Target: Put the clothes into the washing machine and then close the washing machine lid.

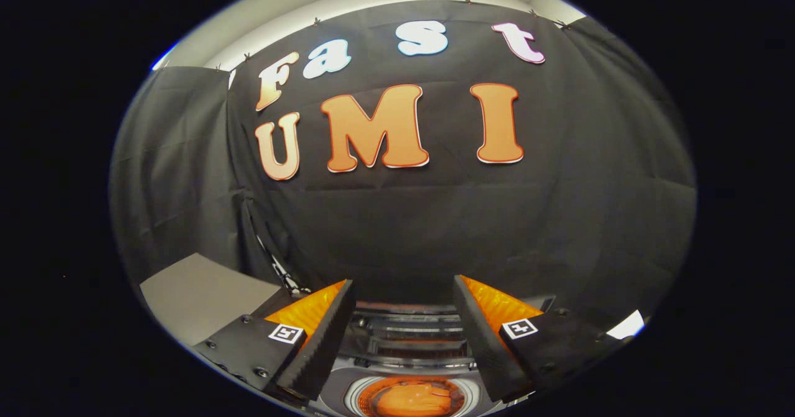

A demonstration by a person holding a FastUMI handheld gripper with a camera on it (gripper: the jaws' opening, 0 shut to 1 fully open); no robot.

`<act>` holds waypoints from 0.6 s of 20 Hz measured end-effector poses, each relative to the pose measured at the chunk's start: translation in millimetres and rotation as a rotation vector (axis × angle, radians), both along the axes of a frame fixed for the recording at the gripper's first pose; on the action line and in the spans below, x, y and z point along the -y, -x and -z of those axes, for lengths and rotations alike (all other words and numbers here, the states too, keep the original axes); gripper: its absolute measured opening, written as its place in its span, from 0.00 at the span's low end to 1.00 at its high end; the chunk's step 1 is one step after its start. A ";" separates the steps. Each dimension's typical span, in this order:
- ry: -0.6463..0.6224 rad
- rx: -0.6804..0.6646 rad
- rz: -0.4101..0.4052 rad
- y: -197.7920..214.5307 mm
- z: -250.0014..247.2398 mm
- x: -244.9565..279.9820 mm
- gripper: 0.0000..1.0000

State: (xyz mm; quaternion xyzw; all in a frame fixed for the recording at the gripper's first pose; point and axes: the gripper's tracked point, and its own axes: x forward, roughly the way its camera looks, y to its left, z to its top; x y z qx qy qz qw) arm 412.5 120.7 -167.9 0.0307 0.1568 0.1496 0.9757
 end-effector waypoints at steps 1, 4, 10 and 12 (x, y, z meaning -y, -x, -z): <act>0.005 -0.004 0.005 -11.8 1.2 -1.4 1.00; 0.036 -0.027 0.014 -51.1 15.3 -7.1 1.00; 0.048 -0.099 0.041 -94.8 58.0 -20.0 1.00; 0.037 -0.126 0.044 -104.0 73.3 -24.9 1.00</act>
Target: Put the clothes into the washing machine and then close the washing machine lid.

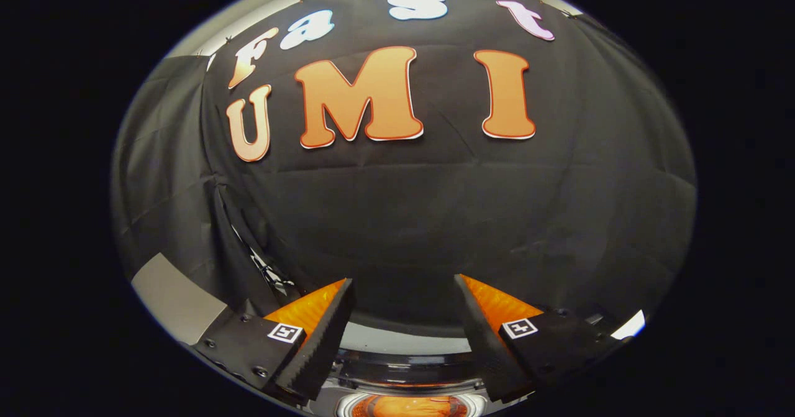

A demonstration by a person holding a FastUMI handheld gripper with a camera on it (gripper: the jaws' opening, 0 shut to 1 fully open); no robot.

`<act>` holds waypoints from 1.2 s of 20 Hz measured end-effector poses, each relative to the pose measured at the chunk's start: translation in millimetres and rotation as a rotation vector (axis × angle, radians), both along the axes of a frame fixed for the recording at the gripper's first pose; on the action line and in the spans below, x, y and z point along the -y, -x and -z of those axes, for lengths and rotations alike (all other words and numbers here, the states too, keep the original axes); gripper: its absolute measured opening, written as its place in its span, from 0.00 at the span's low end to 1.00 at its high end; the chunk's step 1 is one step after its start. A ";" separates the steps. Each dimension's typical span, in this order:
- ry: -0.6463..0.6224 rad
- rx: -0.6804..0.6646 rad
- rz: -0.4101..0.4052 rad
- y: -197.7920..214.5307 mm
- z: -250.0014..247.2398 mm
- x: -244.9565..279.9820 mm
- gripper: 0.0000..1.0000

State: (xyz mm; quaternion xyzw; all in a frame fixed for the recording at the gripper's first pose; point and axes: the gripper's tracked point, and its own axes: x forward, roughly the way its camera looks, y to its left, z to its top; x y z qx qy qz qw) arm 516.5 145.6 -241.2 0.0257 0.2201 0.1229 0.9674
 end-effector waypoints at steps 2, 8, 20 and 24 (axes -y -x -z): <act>0.020 -0.023 0.007 -11.2 20.0 1.8 1.00; 0.055 -0.029 -0.013 -14.4 38.0 -5.4 0.98; 0.033 -0.011 -0.043 -5.8 35.9 -6.5 1.00; 0.054 -0.002 -0.062 3.5 37.6 -3.8 1.00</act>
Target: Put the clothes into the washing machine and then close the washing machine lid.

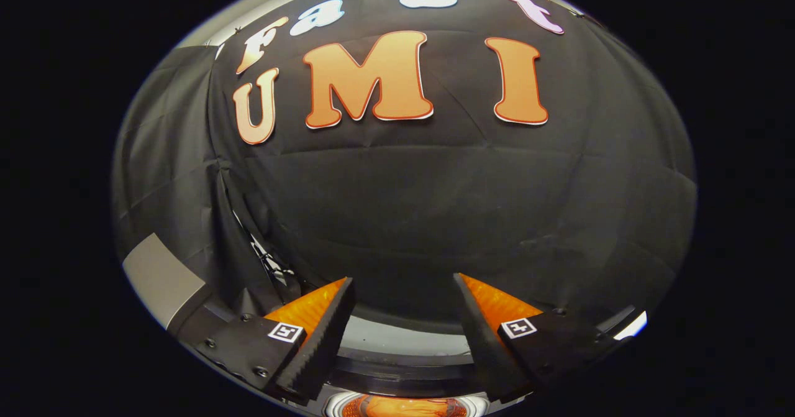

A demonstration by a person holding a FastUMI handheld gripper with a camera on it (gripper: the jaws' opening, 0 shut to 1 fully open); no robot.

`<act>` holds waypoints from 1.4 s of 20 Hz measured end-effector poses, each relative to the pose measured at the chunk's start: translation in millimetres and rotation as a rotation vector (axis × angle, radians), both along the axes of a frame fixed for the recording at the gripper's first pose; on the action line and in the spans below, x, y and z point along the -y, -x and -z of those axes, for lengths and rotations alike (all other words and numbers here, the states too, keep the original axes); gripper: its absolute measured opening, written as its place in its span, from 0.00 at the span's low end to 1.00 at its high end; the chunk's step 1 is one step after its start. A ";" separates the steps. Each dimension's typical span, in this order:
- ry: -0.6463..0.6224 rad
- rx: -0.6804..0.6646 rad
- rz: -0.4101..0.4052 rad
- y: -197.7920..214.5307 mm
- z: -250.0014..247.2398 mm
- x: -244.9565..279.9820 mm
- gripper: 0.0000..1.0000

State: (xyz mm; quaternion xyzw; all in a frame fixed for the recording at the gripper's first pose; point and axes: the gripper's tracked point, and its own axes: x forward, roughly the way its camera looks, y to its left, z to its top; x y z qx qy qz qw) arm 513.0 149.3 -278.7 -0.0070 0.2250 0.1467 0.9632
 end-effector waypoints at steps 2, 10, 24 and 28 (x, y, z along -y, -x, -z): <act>-0.010 0.016 0.002 2.5 -4.6 -0.1 1.00; -0.007 0.027 -0.008 36.2 -8.4 4.0 1.00; -0.077 -0.155 0.003 209.4 65.1 15.1 0.99; -0.102 -0.158 0.026 216.3 54.4 20.7 0.99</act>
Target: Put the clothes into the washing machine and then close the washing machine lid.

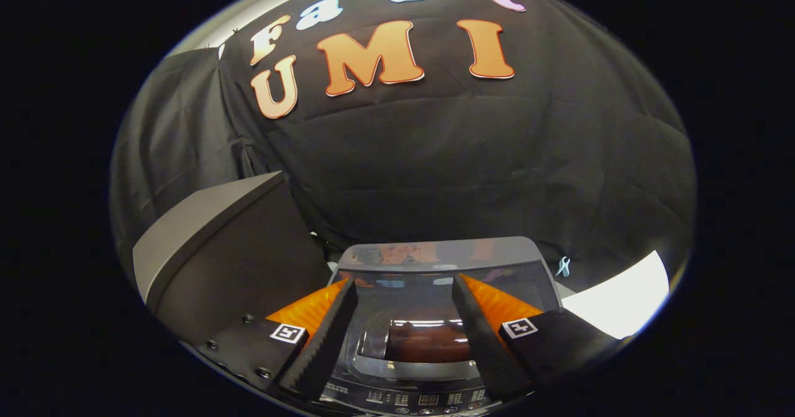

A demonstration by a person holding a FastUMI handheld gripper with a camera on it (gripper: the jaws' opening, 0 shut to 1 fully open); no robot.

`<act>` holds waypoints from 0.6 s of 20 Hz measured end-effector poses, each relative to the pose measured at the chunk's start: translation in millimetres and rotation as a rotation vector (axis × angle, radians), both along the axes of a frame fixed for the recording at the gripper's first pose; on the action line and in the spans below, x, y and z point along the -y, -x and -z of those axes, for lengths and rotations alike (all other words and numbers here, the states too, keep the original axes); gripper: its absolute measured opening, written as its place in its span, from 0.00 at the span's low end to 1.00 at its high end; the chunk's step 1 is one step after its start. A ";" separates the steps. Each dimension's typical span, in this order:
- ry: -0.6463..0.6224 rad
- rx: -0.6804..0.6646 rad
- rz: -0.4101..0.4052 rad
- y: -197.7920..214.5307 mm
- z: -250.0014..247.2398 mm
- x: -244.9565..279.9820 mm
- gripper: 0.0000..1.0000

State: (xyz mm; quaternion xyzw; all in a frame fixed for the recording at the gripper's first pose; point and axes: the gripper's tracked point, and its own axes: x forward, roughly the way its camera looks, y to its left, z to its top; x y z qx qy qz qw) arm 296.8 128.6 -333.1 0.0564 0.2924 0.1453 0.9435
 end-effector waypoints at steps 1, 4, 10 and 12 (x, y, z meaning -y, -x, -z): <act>-0.006 0.011 0.008 -0.3 -6.5 1.0 0.99; -0.008 0.062 0.012 -2.4 -32.0 -0.2 0.99; -0.050 0.207 0.010 13.9 -121.9 0.4 0.99; -0.056 0.265 0.006 24.0 -160.7 5.2 0.99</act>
